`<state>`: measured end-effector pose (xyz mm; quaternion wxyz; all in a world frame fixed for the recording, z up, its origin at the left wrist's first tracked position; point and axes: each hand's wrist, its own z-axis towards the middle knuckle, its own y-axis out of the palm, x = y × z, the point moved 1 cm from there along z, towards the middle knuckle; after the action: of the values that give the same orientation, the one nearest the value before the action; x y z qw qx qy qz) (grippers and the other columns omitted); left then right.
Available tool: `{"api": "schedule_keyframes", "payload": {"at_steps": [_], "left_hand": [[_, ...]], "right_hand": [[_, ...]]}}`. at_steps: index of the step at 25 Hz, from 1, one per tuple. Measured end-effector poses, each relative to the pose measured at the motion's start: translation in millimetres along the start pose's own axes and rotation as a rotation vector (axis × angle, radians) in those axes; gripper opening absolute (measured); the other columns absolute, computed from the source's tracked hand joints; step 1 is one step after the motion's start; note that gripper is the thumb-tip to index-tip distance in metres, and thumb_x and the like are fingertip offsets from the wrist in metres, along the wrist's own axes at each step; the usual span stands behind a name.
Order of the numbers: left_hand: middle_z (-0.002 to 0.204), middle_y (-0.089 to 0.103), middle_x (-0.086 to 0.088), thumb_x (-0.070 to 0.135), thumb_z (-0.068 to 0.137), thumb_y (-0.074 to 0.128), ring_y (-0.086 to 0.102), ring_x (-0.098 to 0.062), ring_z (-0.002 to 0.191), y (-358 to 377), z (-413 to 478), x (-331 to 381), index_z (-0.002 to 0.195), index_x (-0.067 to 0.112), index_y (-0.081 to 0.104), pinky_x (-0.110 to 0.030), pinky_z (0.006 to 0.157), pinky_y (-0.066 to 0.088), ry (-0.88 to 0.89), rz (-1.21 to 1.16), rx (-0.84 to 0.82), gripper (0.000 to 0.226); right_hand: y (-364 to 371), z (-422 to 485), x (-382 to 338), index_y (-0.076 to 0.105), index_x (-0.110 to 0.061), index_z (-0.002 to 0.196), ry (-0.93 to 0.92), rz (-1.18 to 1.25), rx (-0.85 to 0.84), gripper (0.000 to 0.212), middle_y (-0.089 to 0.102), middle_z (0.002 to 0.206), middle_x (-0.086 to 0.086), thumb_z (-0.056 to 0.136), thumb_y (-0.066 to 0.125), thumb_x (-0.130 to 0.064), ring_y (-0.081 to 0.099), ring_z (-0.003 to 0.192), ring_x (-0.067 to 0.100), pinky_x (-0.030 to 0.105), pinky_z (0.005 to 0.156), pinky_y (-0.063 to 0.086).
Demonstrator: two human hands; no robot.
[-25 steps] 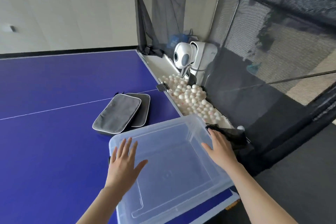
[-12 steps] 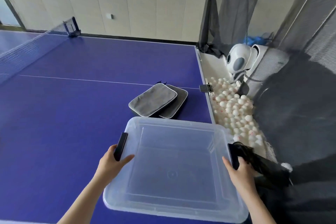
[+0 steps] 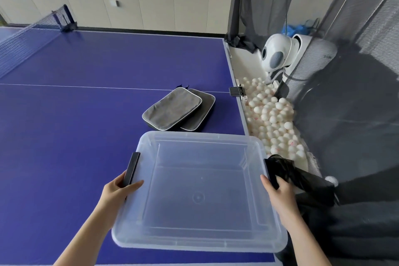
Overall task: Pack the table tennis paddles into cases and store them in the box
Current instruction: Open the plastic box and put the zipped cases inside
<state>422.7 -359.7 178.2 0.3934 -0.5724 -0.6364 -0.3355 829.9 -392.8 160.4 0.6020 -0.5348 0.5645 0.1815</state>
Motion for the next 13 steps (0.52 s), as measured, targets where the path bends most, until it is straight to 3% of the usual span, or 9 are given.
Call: {"api": "schedule_keyframes", "payload": {"at_steps": [3,5,7,9,11,13], "left_hand": [[0.103,0.072,-0.017,0.015,0.074,0.078,0.067,-0.044,0.095,-4.2,0.8,-1.8,0.109,0.019,0.071,-0.054,0.086,0.054,-0.056,-0.086,-0.008,0.036],[0.104,0.072,-0.019,0.017,0.073,0.077,0.066,-0.046,0.096,-6.6,4.4,-2.8,0.108,0.018,0.071,-0.057,0.086,0.053,-0.081,-0.096,-0.005,0.036],[0.102,0.072,-0.018,0.016,0.071,0.078,0.067,-0.046,0.094,-7.6,5.8,-4.0,0.107,0.019,0.071,-0.058,0.085,0.053,-0.091,-0.096,-0.005,0.036],[0.102,0.073,-0.017,0.015,0.071,0.079,0.067,-0.045,0.093,-6.7,5.7,-2.7,0.106,0.019,0.071,-0.057,0.084,0.054,-0.083,-0.096,-0.012,0.037],[0.102,0.073,-0.015,0.017,0.068,0.082,0.068,-0.042,0.091,-7.3,5.1,-3.1,0.107,0.020,0.071,-0.055,0.084,0.054,-0.060,-0.082,-0.032,0.041],[0.103,0.073,-0.010,0.027,0.055,0.089,0.069,-0.037,0.092,-9.8,4.4,-1.0,0.111,0.024,0.068,-0.052,0.085,0.054,-0.021,-0.059,-0.053,0.060]], "right_hand": [[-1.5,-2.0,-1.7,0.068,-0.019,0.111,0.016,0.051,0.002,0.024,0.066,0.095,-0.011,0.091,0.061,-0.029,0.059,0.097,0.012,0.028,0.088,0.042],[-3.8,-2.1,0.5,0.067,-0.019,0.097,0.061,0.103,0.005,0.011,0.062,0.084,-0.010,0.092,0.060,-0.026,0.056,0.086,0.009,0.025,0.079,0.042],[-6.1,-1.9,1.1,0.056,-0.015,0.070,0.087,0.113,0.004,0.026,0.049,0.062,-0.009,0.093,0.058,-0.025,0.048,0.071,0.014,0.026,0.067,0.038],[-8.4,0.7,3.3,0.047,-0.017,0.061,0.101,0.084,-0.027,0.036,0.040,0.053,-0.011,0.090,0.060,-0.033,0.043,0.065,0.017,0.029,0.063,0.034],[-12.5,0.9,4.1,0.054,-0.013,0.076,0.128,0.092,-0.058,0.034,0.051,0.069,-0.006,0.082,0.064,-0.045,0.049,0.073,0.016,0.028,0.070,0.038],[-15.6,1.4,7.0,0.056,-0.019,0.115,0.155,0.052,-0.049,0.044,0.058,0.105,-0.002,0.082,0.068,-0.046,0.055,0.101,0.016,0.029,0.088,0.041]]}}
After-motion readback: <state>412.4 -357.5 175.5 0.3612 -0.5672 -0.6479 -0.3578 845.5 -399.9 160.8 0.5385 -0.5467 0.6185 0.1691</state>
